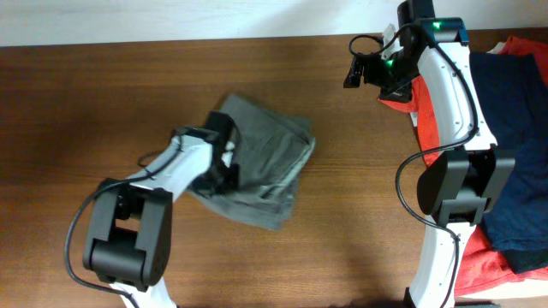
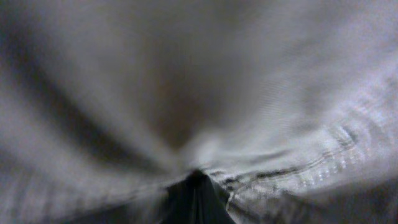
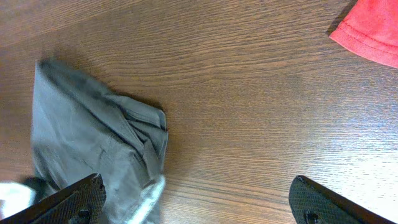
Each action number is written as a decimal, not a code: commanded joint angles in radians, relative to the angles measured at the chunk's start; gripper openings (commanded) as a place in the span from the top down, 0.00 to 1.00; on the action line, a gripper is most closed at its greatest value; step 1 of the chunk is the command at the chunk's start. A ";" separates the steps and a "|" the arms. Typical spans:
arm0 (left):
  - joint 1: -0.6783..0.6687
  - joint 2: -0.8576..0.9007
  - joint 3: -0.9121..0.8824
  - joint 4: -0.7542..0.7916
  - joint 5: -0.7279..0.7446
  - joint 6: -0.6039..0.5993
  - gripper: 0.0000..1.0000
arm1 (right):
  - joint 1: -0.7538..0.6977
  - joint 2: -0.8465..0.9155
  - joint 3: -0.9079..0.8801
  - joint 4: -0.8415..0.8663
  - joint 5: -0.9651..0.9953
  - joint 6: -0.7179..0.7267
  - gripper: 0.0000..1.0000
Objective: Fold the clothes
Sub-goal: 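Press and tidy the folded shorts with the left gripper, then grasp the folded grey shorts' near edge with the left gripper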
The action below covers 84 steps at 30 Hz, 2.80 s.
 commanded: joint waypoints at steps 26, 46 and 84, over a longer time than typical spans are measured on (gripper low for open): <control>0.034 0.103 -0.034 -0.039 -0.037 -0.122 1.00 | -0.002 -0.013 0.012 -0.001 0.012 -0.007 0.02; -0.220 0.200 0.254 0.205 0.156 -0.156 1.00 | -0.002 -0.013 0.012 -0.001 0.012 -0.007 0.02; 0.186 -0.084 -0.214 0.152 0.089 -0.445 0.03 | -0.002 -0.013 0.012 -0.001 0.012 -0.007 0.02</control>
